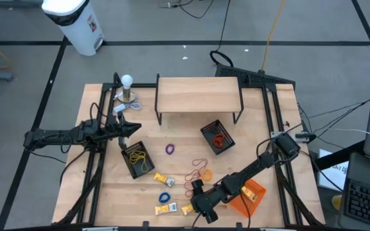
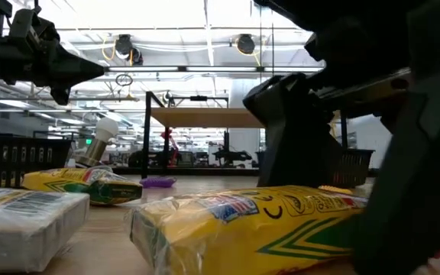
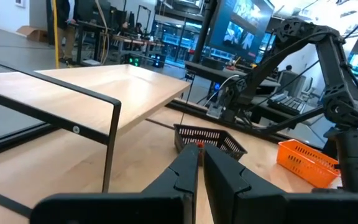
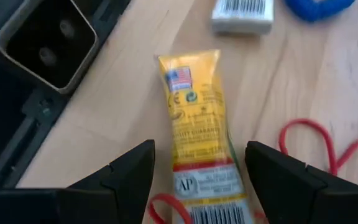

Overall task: Pick & Place Office Desk Supplies
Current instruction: Put the yellow crayon box into the orange bin

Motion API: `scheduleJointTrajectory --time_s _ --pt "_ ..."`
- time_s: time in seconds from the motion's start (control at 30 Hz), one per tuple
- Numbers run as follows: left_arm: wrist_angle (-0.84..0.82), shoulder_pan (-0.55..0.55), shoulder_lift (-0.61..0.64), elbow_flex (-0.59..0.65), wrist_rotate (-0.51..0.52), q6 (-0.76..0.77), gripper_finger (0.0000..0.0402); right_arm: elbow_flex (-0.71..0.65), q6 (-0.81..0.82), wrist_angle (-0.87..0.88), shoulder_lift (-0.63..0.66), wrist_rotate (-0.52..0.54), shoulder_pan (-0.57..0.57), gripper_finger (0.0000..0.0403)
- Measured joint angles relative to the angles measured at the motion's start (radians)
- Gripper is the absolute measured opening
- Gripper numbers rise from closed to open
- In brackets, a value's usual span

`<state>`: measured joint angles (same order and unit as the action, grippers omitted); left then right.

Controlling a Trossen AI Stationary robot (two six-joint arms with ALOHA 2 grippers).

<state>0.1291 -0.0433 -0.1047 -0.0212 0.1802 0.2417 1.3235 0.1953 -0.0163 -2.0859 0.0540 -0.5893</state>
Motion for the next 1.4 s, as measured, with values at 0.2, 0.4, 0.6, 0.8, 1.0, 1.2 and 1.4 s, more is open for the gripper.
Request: scheduleJointTrajectory --time_s 0.2,0.4,0.6,0.8,1.0,1.2,1.4 --pt "-0.001 0.0 0.0 0.0 0.0 -0.001 0.0024 0.001 0.029 -0.018 -0.01 -0.003 0.005 0.0227" --pt "-0.001 0.0 0.0 0.0 0.0 0.0 0.0024 0.001 0.072 -0.018 -0.007 0.001 0.009 0.0149" --pt "-0.005 0.0 0.0 0.0 0.001 0.0 0.0024 0.0 0.051 -0.006 0.045 -0.007 0.009 0.0068" --pt "-0.005 0.0 0.0 0.0 0.003 -0.001 0.0024 0.0 -0.025 -0.006 0.179 -0.007 0.01 0.0082" --pt "-0.006 0.0 0.0 0.0 0.003 -0.002 0.0024 0.0 -0.123 0.009 0.337 -0.006 0.021 0.0103" --pt "-0.017 0.0 0.0 0.0 0.003 -0.002 0.0024 -0.059 -0.231 0.012 0.521 -0.007 0.045 0.0081" --pt "0.007 0.0 0.0 0.0 0.004 -0.049 0.0024 -0.226 -0.241 -0.11 0.739 -0.007 0.083 0.0085"
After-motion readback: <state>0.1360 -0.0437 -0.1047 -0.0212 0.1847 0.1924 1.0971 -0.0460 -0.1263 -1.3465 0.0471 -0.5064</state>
